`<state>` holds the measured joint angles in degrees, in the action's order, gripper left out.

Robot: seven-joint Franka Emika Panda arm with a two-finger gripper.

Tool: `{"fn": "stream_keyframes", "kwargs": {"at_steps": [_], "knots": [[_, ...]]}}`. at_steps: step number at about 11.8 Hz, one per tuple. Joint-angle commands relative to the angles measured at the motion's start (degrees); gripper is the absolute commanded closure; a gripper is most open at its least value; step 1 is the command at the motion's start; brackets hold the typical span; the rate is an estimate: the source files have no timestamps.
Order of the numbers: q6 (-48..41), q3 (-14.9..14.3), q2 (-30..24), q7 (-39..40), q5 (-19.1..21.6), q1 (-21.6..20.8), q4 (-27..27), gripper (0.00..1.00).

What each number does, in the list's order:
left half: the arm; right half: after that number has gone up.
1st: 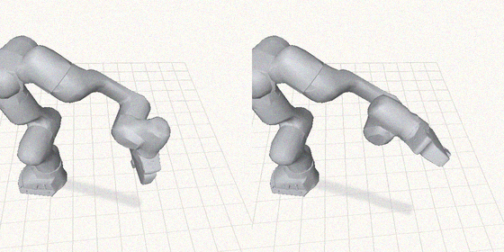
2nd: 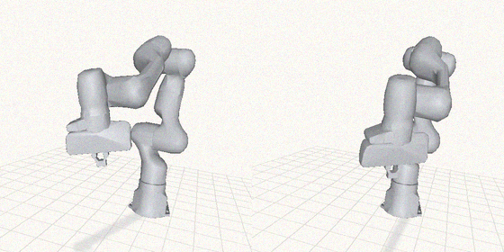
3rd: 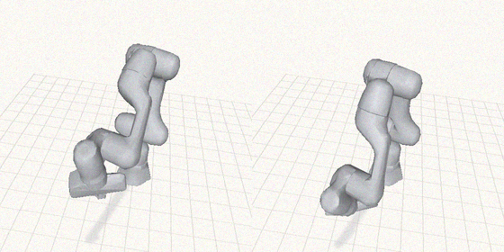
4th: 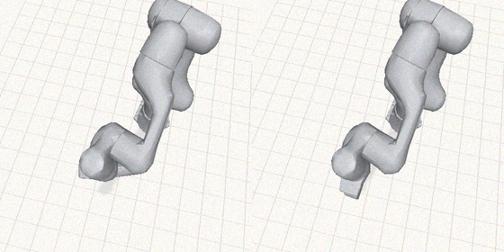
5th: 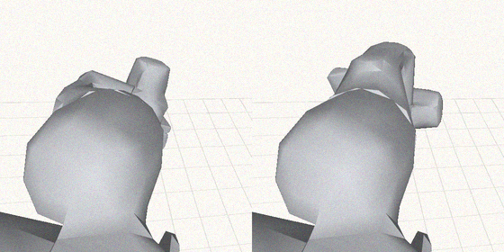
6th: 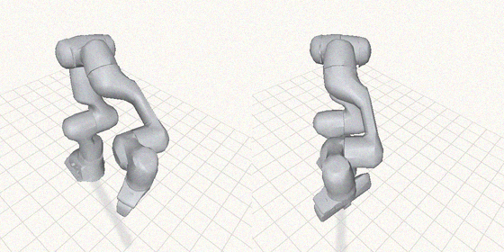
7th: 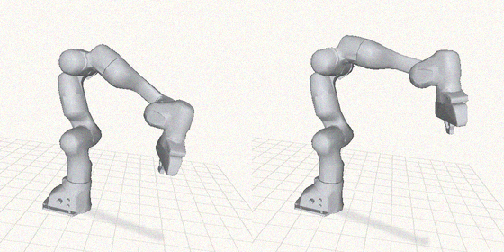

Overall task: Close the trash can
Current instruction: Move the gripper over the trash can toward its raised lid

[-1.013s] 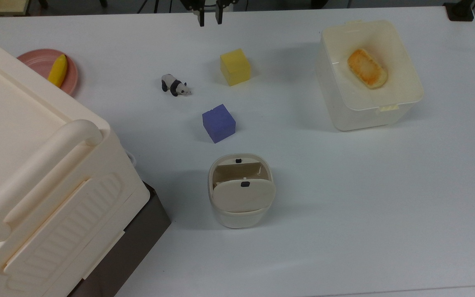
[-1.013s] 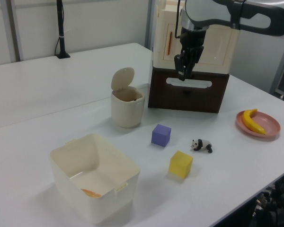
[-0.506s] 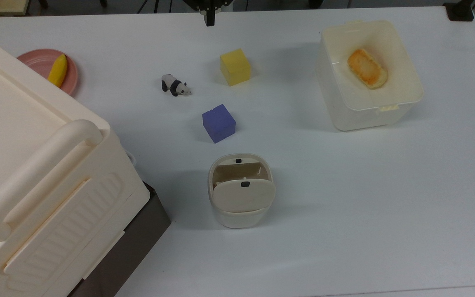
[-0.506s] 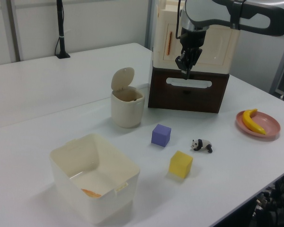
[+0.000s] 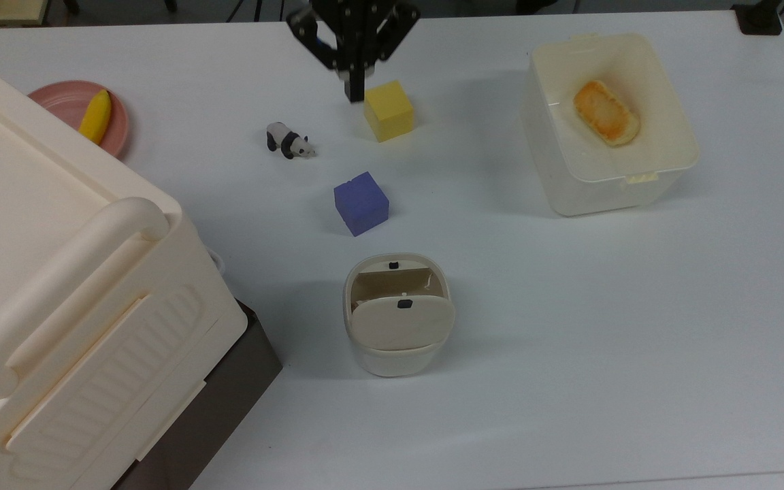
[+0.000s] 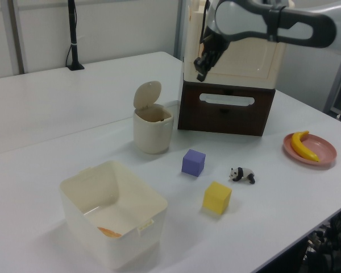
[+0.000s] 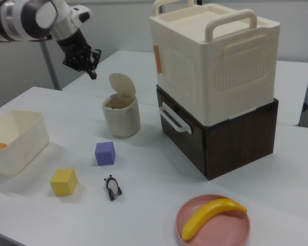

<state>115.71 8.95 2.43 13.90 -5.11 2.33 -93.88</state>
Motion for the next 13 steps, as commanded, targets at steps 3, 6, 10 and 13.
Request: {"fn": "stream_keyframes", "kwargs": {"at_steps": [3,6,10,13], "knots": [[15.1,-0.2,12.5,3.7,1.1,0.9,7.9,1.00],[21.9,-0.2,18.4,3.4,1.1,0.8,13.8,1.00],[27.6,0.6,19.9,3.4,1.1,0.8,14.7,1.00],[31.2,1.0,22.6,3.5,1.3,0.8,14.5,1.00]]}}
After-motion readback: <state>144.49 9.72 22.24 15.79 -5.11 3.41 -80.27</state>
